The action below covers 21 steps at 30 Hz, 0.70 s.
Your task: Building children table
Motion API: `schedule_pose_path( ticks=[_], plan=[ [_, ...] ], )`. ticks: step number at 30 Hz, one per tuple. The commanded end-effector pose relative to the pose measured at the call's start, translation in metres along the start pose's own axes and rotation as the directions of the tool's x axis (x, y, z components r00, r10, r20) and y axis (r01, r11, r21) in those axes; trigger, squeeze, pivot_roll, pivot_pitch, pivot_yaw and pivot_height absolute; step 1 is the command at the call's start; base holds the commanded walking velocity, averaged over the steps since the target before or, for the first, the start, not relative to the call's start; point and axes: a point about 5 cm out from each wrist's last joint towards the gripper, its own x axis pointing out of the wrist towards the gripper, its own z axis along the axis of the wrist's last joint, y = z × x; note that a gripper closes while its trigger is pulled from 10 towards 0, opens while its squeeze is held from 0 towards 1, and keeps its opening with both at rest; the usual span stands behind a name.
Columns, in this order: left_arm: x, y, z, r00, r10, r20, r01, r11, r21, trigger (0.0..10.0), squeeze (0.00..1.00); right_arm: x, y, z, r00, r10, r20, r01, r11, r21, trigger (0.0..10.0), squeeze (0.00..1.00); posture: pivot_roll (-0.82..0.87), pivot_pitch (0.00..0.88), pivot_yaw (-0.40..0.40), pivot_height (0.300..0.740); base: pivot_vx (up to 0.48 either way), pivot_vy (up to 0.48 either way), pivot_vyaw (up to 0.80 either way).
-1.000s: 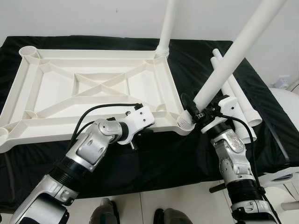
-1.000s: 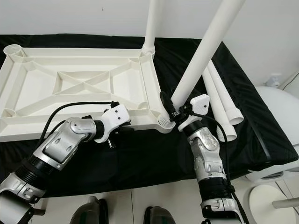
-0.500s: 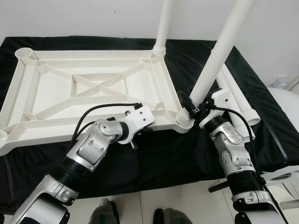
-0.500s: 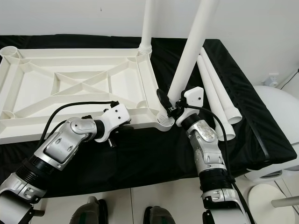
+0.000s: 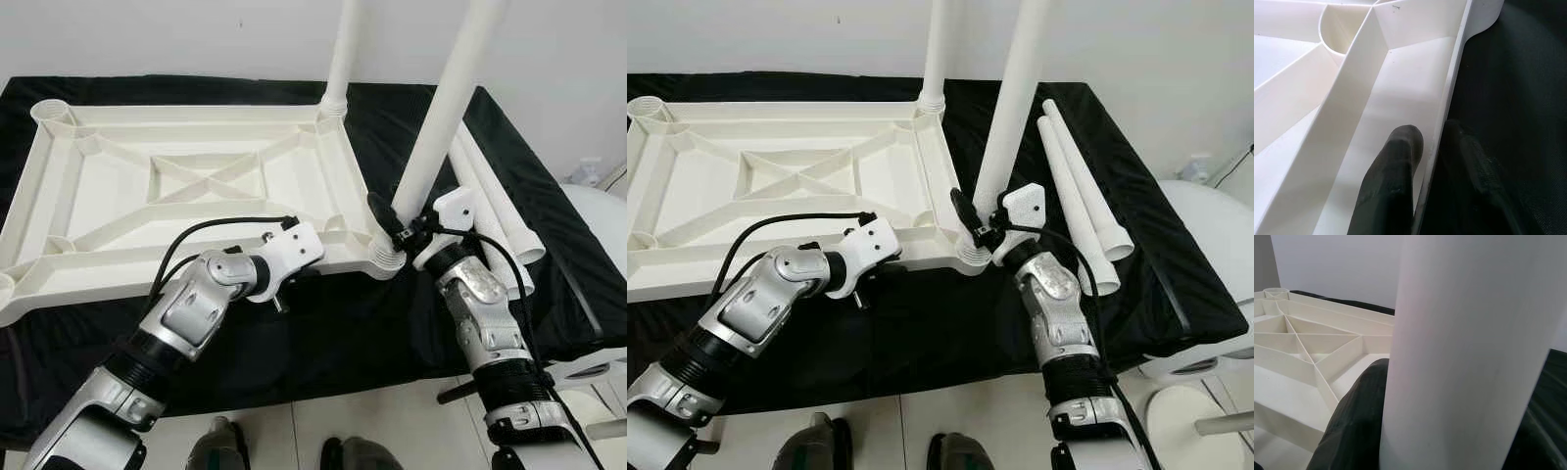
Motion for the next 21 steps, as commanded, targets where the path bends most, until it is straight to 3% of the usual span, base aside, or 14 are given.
schedule_pose_path(
  ticks=[1,21],
  plan=[
    [-0.0078,0.0061,0.0127,0.999,0.012,0.047,-0.015,0.998,0.059,10.0,0.0,-0.034,-0.0137,-0.0446,0.964,-0.114,-0.239,0.106,0.993,-0.049,10.0,0.0,0.03,0.082,-0.045,0.74,0.0,0.0,0.0],
    [-0.0078,0.0059,0.0133,0.999,0.004,0.048,-0.008,0.998,0.065,10.0,0.0,-0.0425,-0.0069,-0.0476,0.96,-0.18,-0.213,0.179,0.984,-0.025,10.0,0.0,0.02,0.086,-0.038,0.74,0.0,0.0,0.0]
  ],
)
